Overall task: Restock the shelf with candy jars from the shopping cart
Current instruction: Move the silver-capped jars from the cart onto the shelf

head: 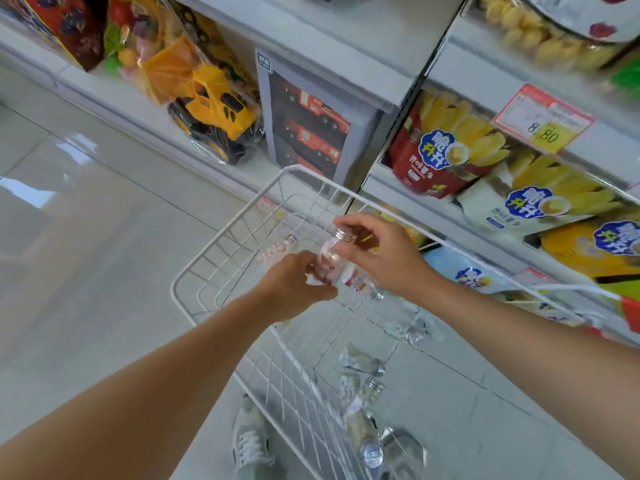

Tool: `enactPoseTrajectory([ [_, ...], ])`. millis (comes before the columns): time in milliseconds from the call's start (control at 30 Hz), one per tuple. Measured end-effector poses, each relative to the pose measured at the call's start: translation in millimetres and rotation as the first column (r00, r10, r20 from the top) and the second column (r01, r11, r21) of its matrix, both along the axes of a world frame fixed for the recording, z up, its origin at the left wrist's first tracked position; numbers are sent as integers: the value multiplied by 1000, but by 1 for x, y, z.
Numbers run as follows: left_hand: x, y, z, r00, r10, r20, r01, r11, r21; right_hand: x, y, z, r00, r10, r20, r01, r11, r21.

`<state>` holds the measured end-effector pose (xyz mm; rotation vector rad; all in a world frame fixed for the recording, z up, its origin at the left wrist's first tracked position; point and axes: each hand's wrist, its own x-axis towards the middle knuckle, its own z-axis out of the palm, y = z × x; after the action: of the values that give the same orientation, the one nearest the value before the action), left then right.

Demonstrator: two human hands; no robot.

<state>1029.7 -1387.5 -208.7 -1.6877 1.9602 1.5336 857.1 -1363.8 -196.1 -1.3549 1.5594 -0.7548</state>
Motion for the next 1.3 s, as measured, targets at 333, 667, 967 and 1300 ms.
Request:
enactPoseTrajectory([
  [333,0,-13,-28,886,-226,404,314,934,-167,-27,-17,16,804,43,-593,-371,815,-445],
  [667,-3,-24,-71,808,-294,511,403,908,-115,-40,-14,12,913,114,-392,-243,923,-298],
  [967,0,-18,-88,800,-280,531,444,872,-207,-44,-21,15,977,145,-155,-169,973,-155],
  [1300,-4,-23,-89,832,-250,495,383,905,-185,-45,-27,19,989,141,-39,-142,989,-28],
])
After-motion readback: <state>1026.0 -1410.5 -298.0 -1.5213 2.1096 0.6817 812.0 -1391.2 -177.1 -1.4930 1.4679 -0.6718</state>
